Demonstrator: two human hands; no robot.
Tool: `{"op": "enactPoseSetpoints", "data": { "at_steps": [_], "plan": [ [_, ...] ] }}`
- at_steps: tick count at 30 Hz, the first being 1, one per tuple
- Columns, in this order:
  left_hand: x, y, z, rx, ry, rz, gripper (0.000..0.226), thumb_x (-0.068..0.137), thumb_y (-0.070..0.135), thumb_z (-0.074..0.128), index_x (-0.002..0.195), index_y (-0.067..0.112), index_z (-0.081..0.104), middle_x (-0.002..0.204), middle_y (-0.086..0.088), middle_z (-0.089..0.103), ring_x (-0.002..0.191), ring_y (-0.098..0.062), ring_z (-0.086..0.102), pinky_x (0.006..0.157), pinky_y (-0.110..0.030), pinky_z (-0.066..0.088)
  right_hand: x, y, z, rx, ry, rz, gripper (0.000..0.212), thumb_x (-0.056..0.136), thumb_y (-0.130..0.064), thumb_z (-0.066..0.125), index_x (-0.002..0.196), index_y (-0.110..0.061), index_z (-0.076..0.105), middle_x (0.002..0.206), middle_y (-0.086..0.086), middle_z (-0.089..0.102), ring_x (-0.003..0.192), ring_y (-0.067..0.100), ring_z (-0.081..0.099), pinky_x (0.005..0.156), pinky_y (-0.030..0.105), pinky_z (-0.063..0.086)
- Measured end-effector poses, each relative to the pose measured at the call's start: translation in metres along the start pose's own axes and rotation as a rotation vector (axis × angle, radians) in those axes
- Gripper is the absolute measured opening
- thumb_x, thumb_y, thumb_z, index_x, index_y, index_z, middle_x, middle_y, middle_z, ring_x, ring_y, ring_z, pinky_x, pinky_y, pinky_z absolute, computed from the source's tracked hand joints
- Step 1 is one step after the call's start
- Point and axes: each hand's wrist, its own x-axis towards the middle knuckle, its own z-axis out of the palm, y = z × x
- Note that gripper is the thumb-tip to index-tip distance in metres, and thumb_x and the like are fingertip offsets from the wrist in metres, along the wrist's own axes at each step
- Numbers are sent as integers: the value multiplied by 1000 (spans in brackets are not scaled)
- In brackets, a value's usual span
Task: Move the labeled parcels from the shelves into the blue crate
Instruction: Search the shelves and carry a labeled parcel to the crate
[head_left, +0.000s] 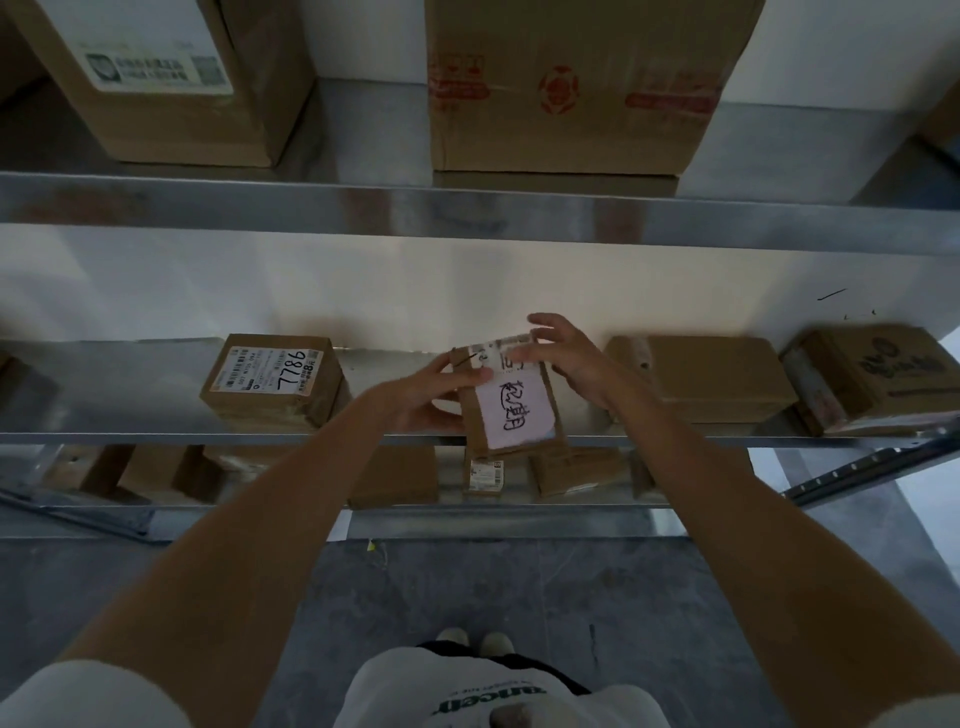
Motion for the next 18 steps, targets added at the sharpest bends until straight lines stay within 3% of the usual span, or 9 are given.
{"op": "enactPoseSetpoints", "data": {
  "at_steps": [3,5,8,9,11,13,15,18],
  "plan": [
    [4,-19,-10,-281,115,94,88,65,21,89,137,26,39,131,-18,55,112,-35,62,81,-50,56,-4,12,6,171,215,92,83,78,-44,75,146,-23,31,147,8,37,130,27,38,106,49,33],
    [1,-24,-11,-444,187,155,92,65,16,88,139,20,33,131,-18,55,112,-34,62,77,-44,58,-8,20,14,272,189,194,91,76,-53,73,148,-25,25,145,9,36,131,35,38,105,57,36],
    [-2,-27,-10,-573,186,157,90,67,13,86,139,20,31,131,-19,54,111,-35,63,79,-41,58,-10,24,30,439,89,200,90,70,-52,80,142,-22,36,133,8,53,119,35,53,83,50,54],
    [-3,-26,-9,-557,172,148,93,67,16,87,141,21,31,133,-18,53,113,-35,61,81,-42,57,-10,23,35,481,117,167,79,72,-43,81,137,-20,43,126,9,61,116,35,57,81,47,56],
    [-6,-21,-5,-395,227,102,91,69,34,84,142,22,31,135,-9,48,122,-32,53,88,-48,54,-8,22,38,524,232,113,56,79,-28,78,128,-18,53,116,10,67,114,33,60,92,47,52],
    [-12,-13,-1,-186,343,43,85,74,52,73,140,22,29,132,-3,40,127,-28,40,102,-51,42,-7,20,38,544,271,80,47,81,-26,76,124,-18,59,115,9,69,114,30,61,99,48,44],
    [-13,-9,1,-88,427,79,76,83,50,65,142,18,28,129,-3,38,124,-24,37,107,-46,34,-7,16,39,556,266,44,43,85,-25,72,126,-19,60,115,8,70,113,26,61,98,48,47],
    [-19,-3,14,-63,485,291,47,94,30,58,134,11,44,126,-3,52,109,-13,47,100,-29,33,-7,10,46,588,284,-11,39,95,-24,60,133,-16,55,119,9,67,111,22,60,92,41,52]
  ]
}}
